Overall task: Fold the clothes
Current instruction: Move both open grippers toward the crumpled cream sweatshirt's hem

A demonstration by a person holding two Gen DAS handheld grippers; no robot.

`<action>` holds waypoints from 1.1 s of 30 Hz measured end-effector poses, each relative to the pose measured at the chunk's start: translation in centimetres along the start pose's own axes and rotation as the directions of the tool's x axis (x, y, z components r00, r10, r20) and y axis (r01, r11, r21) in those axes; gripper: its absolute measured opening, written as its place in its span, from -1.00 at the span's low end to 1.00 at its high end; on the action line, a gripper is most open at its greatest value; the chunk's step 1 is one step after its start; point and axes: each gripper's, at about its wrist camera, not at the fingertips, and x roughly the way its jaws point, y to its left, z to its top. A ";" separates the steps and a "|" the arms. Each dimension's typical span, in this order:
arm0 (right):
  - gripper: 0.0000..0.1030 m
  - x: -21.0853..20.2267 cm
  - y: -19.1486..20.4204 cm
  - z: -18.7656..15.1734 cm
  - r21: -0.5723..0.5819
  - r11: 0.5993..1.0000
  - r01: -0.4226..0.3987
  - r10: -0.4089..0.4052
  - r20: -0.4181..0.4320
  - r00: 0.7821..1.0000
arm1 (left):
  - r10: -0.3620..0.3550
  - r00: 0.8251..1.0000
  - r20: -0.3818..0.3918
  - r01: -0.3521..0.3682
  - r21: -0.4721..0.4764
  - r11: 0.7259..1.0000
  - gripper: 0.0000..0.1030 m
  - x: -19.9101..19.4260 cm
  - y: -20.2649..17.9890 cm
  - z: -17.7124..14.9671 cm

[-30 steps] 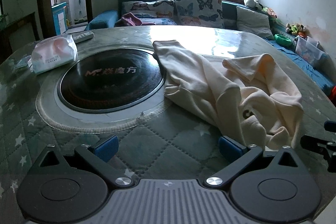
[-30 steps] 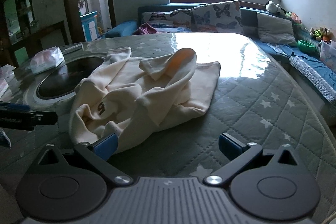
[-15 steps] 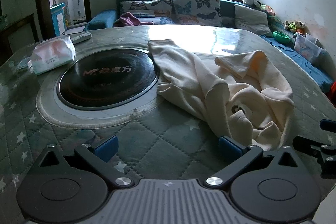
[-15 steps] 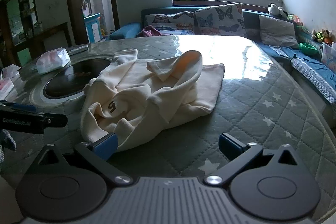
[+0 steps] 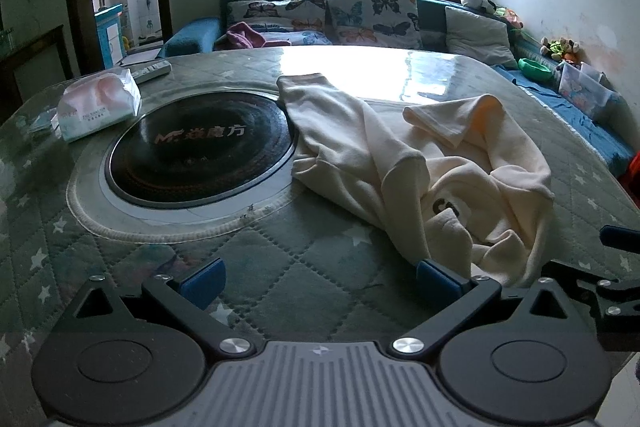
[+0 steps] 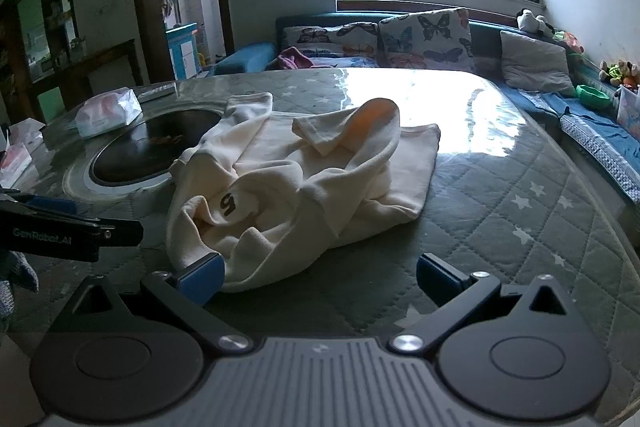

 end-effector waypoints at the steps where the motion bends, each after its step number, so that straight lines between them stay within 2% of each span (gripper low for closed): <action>1: 1.00 0.0 0.1 0.0 -0.001 1.000 0.001 -0.001 -0.001 1.000 | 0.000 1.000 0.000 0.000 0.001 1.000 1.00 0.0 0.0 0.0; 33: 1.00 0.4 1.1 0.0 -0.024 1.000 0.016 -0.017 -0.041 0.999 | 0.018 0.999 -0.026 -0.017 0.013 1.000 1.00 0.4 -1.2 -0.1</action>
